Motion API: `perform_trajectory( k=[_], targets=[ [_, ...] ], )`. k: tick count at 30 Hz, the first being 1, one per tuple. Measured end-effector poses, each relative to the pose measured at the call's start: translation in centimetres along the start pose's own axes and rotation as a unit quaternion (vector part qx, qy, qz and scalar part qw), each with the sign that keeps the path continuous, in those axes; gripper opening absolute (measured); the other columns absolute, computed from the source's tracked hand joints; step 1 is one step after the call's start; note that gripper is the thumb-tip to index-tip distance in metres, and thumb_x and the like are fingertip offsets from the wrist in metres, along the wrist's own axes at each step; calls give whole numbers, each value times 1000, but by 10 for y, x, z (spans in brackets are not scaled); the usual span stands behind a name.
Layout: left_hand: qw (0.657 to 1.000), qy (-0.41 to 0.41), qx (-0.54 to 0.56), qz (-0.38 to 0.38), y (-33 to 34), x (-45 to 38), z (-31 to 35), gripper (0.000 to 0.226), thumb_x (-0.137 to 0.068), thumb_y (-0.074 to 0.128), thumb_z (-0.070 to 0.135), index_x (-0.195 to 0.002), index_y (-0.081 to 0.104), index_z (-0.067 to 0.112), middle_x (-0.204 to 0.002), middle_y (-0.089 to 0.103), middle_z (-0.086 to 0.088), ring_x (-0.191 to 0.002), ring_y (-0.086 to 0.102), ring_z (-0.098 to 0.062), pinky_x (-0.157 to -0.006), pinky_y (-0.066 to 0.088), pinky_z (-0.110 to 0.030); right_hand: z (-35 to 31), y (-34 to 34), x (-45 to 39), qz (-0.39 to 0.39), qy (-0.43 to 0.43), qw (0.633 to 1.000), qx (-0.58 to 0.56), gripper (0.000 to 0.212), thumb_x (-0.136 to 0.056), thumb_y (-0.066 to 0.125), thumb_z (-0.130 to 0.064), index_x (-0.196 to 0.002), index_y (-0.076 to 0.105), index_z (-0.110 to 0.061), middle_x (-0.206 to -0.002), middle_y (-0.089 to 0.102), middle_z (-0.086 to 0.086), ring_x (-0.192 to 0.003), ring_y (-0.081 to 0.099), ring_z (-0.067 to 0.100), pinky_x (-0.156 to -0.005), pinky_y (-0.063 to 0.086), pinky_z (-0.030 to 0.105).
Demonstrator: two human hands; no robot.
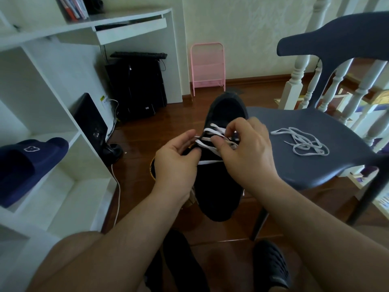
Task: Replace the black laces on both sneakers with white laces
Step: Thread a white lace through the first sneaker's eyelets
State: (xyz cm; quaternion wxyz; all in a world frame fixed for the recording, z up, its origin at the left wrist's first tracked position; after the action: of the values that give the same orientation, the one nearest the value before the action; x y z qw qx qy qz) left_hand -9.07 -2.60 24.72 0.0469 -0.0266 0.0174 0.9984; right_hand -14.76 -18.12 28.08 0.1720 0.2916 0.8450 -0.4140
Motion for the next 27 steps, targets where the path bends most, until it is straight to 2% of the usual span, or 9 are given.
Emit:
perform_trajectory(
  k=[4, 7, 9, 11, 13, 16, 21, 24, 27],
  targets=[
    [997, 5, 62, 38, -13, -10, 6, 44, -93, 76, 1, -130, 72, 23, -115, 78, 11, -111, 72, -2, -100, 59, -33, 0, -7, 7, -25, -9, 999, 33, 33, -91, 69, -48, -75, 50, -24, -65, 53, -8, -63, 52, 11, -54, 37, 31],
    [994, 15, 98, 52, -18, -9, 10, 43, -91, 77, 0, -128, 72, 23, -112, 79, 10, -109, 73, -3, -95, 61, -30, 8, -9, 9, -55, 29, 997, 39, 30, -90, 67, -53, -84, 54, -27, -72, 58, -9, -70, 55, 8, -59, 46, 33],
    [994, 33, 97, 45, -16, -5, 13, 45, -91, 77, -2, -129, 71, 22, -111, 78, 9, -103, 73, 2, -83, 60, -20, 11, -8, 8, -74, 47, 996, 30, 25, -95, 63, -53, -100, 62, -29, -85, 63, -12, -79, 58, 7, -68, 47, 32],
    [994, 50, 87, 38, -13, -1, 15, 46, -92, 76, -4, -131, 70, 21, -113, 77, 9, -94, 73, 6, -74, 57, -12, 12, -6, 7, -92, 47, 994, 37, 33, -99, 56, -54, -115, 66, -28, -99, 67, -12, -91, 60, 9, -76, 45, 30],
    [995, 53, 80, 34, -12, 2, 15, 46, -92, 75, -4, -131, 69, 20, -114, 76, 8, -90, 74, 6, -72, 56, -11, 12, -4, 6, -113, 74, 991, 12, 37, -101, 51, -57, -109, 70, -27, -97, 68, -12, -90, 60, 7, -73, 43, 27],
    [996, 67, 50, 35, -14, 4, 15, 45, -92, 77, -1, -129, 71, 23, -113, 78, 11, -92, 76, 0, -76, 58, -15, 16, 0, 4, -129, 168, 973, -88, 49, -100, 46, -63, -90, 68, -21, -82, 68, -7, -81, 62, 8, -65, 46, 27],
    [996, 82, 3, 20, -7, 9, 11, 45, -90, 82, 10, -128, 70, 32, -112, 76, 23, -87, 76, -4, -78, 59, -19, 18, 2, 0, -102, 171, 980, -28, 21, -90, 64, -48, -93, 65, -27, -85, 67, -13, -83, 59, 3, -71, 49, 31],
    [998, 65, 5, 11, -2, 13, 10, 42, -86, 86, 27, -125, 72, 33, -115, 77, 16, -91, 77, -12, -86, 62, -34, 20, -2, -2, -72, 148, 986, -6, 10, -92, 59, -31, -91, 68, -25, -78, 65, -12, -77, 57, 4, -62, 41, 24],
    [996, 1, 87, 16, -5, 5, 8, 28, -90, 81, 24, -118, 75, 24, -109, 81, 2, -101, 78, -18, -92, 62, -42, 21, -9, -2, -31, 133, 990, -16, 17, -96, 53, -24, -90, 69, -22, -74, 63, -10, -74, 57, 7, -62, 38, 31]
  ],
)
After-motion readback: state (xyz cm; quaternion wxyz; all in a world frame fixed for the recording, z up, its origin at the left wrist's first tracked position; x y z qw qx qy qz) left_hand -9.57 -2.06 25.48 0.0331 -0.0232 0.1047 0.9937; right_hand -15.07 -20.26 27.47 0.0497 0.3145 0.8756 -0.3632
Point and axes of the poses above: each hand's wrist, its own x-axis away from the middle knuckle, its own y-axis out of the palm, z = x × y, the point moved 4 cm from there along -x, towards the middle knuckle
